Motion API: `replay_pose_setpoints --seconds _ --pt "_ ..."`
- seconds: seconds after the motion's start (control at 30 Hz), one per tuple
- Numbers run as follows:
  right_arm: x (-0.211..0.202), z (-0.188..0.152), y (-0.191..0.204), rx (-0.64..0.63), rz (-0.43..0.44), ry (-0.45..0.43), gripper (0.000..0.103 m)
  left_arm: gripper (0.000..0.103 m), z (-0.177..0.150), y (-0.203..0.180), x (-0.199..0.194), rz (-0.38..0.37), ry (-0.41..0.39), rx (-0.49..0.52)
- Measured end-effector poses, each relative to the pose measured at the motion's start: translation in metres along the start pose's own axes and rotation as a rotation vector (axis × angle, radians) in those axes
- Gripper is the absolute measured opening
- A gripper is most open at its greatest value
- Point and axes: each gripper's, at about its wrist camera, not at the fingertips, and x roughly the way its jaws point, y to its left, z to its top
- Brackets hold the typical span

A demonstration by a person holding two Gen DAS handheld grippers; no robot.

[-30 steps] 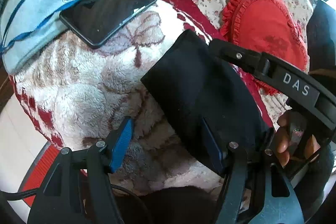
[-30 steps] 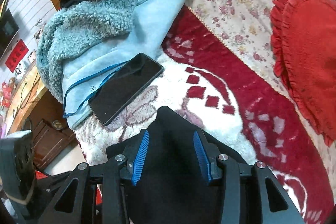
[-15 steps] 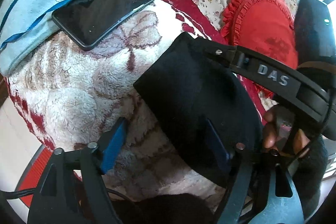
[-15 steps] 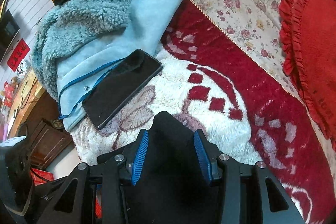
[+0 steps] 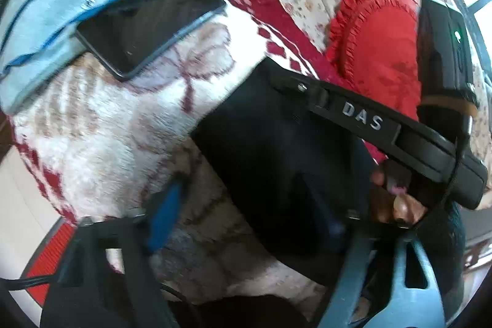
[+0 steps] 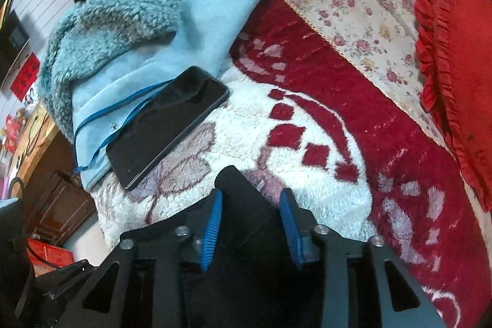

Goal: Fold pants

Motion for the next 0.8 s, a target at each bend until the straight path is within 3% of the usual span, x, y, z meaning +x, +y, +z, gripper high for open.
replay_pose_setpoints --seconds 0.03,0.13,0.27,0.53,0.8 --pt "-0.001 -0.001 0.000 0.007 0.011 -0.010 0.028 0.052 0.001 0.002 -0.001 0.004 -0.010 -0.005" --pt "-0.002 -0.003 0.002 0.015 0.015 -0.030 0.023 0.031 0.006 0.003 -0.001 -0.039 0.004 -0.017" --pt "-0.006 -0.002 0.003 0.023 0.015 -0.037 0.015 0.020 0.008 -0.007 -0.003 -0.026 -0.006 0.023" --pt "-0.043 -0.007 -0.001 0.076 0.070 -0.126 0.010 0.015 0.005 -0.024 -0.027 -0.052 -0.057 0.097" --pt "-0.110 -0.027 -0.011 0.154 0.103 -0.260 0.010 0.014 -0.012 -0.065 -0.068 -0.125 -0.118 0.226"
